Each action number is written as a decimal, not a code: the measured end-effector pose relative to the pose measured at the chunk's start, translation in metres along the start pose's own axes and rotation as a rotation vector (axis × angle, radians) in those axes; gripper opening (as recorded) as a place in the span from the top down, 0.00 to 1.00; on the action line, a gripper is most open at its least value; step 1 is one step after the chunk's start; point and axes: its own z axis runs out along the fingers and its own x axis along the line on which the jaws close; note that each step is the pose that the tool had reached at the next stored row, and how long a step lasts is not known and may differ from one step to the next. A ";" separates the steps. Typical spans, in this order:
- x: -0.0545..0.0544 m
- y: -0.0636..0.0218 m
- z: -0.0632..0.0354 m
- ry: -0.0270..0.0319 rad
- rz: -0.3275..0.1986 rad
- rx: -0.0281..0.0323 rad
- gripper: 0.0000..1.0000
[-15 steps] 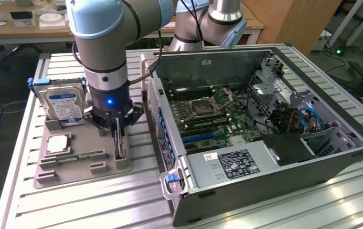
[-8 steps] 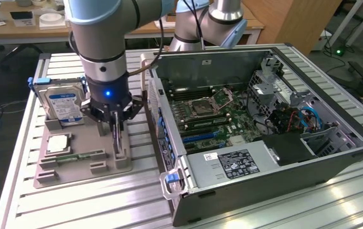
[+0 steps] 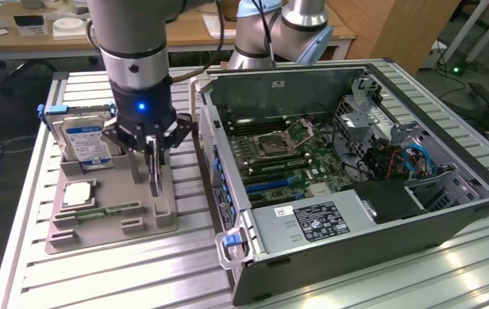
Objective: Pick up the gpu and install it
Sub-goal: 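Pick up the gpu and move the gpu toward the slot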
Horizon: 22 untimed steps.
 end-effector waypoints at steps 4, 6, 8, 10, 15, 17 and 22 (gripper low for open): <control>0.000 0.0007 -0.0141 0.0002 -0.002 -0.0001 0.72; 0.000 0.0008 -0.0161 0.0010 -0.008 -0.0002 0.72; 0.000 0.0009 -0.0164 0.0015 -0.015 -0.0005 0.72; 0.000 0.0009 -0.0168 0.0021 -0.017 -0.0002 0.72; 0.000 0.0008 -0.0168 0.0021 -0.017 -0.0002 0.72; 0.000 0.0009 -0.0168 0.0021 -0.017 -0.0002 0.72; 0.000 0.0012 -0.0221 0.0026 -0.017 -0.0018 0.72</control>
